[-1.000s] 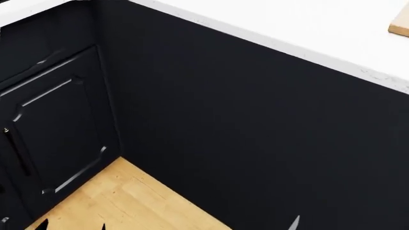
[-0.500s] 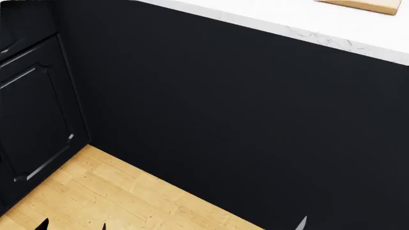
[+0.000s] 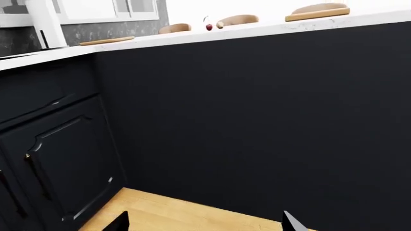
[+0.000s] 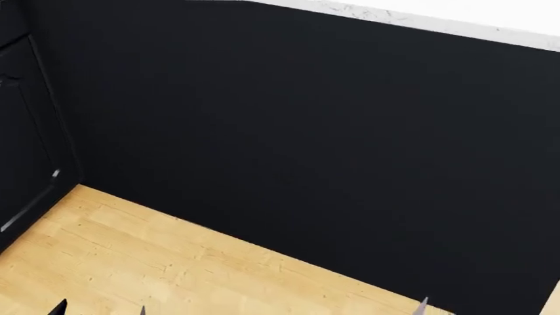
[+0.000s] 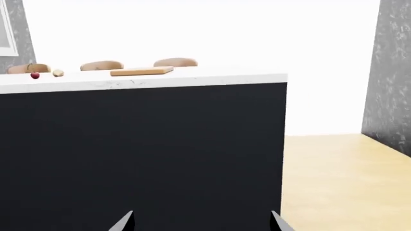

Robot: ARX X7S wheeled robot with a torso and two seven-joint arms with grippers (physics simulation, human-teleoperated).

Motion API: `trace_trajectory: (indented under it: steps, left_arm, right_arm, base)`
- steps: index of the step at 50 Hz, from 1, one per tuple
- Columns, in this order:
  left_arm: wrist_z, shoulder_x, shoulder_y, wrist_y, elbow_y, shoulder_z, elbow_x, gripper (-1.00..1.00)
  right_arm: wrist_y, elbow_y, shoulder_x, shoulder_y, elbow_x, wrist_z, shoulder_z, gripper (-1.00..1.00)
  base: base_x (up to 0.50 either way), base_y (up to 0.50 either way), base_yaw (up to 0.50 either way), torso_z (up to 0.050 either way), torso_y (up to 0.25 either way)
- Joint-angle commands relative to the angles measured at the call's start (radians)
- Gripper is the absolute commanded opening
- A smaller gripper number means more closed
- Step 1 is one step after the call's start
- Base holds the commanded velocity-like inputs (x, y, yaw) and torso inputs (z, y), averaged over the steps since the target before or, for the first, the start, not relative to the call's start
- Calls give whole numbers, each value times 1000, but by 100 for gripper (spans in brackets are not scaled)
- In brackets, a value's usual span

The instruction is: Place the cherry and the sweet potato on separate cutting boards.

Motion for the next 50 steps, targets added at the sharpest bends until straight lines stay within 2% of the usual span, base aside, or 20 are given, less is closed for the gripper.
trace_trajectory:
  steps: [1,50]
  left_arm:
    - [38,18,5,9,13,-32,-34,100]
    - [20,3,2,13,16,-11,-53,100]
  right_arm:
    - [-4,-4,-16,-3,-8,-11,25,100]
    - [-16,1,-1,-2,18,11,9,100]
  base:
    - [-177,451,-375,0,0]
    - [-124,471,-352,0,0]
